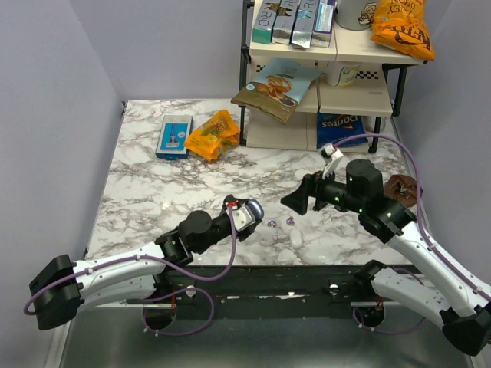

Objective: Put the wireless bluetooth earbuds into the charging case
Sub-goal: Open the charging case.

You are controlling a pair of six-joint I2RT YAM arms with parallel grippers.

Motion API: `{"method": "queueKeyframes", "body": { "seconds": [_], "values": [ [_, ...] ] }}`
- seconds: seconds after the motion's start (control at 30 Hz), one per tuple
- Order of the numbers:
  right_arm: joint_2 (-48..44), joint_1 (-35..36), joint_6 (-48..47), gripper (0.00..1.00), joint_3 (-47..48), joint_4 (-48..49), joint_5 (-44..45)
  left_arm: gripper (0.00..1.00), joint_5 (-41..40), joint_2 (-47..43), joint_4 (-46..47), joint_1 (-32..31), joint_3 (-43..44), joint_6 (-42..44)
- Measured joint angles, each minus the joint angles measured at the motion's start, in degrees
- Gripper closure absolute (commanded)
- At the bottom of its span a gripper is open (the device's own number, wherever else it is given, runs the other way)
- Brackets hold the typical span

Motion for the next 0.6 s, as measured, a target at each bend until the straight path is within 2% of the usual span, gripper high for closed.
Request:
{"method": "queueKeyframes", "body": {
  "seconds": [0.2,0.6],
  "values": [
    [4.46,3.67,-1.57,0.06,1.66,-0.61,-1.90,1.00,2.51,4.22,4.04,0.00,0.11,4.09],
    [14.27,10.86,-3.98,0.06,5.88,-0.96,0.96,1.00,6.88,6.75,7.45,0.00,0.20,4.92]
  ]
}}
